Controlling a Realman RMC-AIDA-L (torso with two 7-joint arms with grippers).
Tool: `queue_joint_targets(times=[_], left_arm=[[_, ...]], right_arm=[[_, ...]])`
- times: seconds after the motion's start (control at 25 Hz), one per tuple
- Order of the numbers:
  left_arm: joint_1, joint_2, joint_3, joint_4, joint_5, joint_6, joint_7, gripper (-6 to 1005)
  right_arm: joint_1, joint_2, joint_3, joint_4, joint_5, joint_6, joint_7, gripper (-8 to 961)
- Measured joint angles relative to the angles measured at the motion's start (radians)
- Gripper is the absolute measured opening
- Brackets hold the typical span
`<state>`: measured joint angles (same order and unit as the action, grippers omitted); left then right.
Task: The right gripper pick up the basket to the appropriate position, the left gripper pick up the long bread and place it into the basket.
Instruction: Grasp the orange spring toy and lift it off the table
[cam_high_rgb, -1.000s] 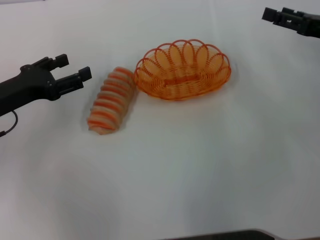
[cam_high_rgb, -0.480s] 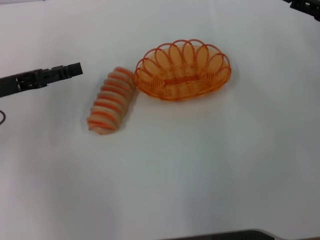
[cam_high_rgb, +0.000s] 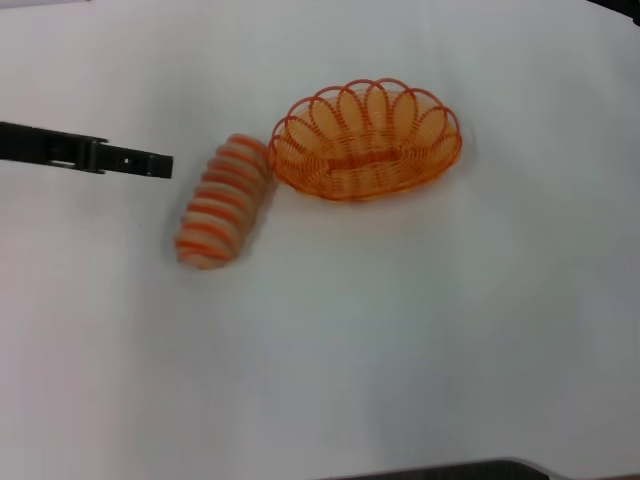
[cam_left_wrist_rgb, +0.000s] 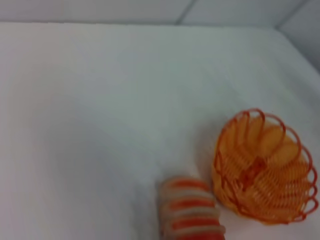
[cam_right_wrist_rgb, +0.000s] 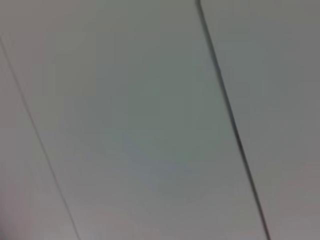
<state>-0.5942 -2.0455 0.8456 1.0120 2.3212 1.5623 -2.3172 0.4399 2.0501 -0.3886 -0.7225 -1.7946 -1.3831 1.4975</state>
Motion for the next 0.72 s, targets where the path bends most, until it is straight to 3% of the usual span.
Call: queue_joint_targets(times=[0.08, 0.2, 0.28, 0.32, 0.4, 0.44, 0.72], left_arm=[[-0.025, -0.016, 0.025, 0.042, 0.052, 0.012, -0.017, 854], [-0.053, -0.058, 0.064, 0.119, 0.146, 0.017, -0.035, 852], [-0.053, -0.058, 0.064, 0.119, 0.146, 0.017, -0.035, 851], [-0.074, -0.091, 0.086, 0.166, 0.234, 0.021, -0.047, 851], [-0.095, -0.114, 0.126, 0.194, 0.31, 0.023, -0.084, 849], [-0.104, -0.115, 0.18, 0.197, 0.335, 0.019, -0.121, 849], [-0.104, -0.118, 0.301, 0.208, 0.347, -0.028, -0.202, 847]], right_arm=[[-0.003, -0.001, 0.0, 0.002, 0.0, 0.011, 0.001, 936], [-0.012, -0.002, 0.001, 0.003, 0.0, 0.023, 0.001, 936], [-0.015, -0.002, 0.003, 0.003, 0.0, 0.028, 0.002, 936], [-0.016, -0.002, 0.006, 0.004, 0.0, 0.029, 0.003, 936], [-0.016, -0.002, 0.014, 0.005, 0.0, 0.033, 0.004, 936], [-0.017, -0.002, 0.017, 0.005, 0.0, 0.036, 0.004, 936], [-0.02, -0.001, 0.025, 0.006, -0.001, 0.046, 0.005, 936]])
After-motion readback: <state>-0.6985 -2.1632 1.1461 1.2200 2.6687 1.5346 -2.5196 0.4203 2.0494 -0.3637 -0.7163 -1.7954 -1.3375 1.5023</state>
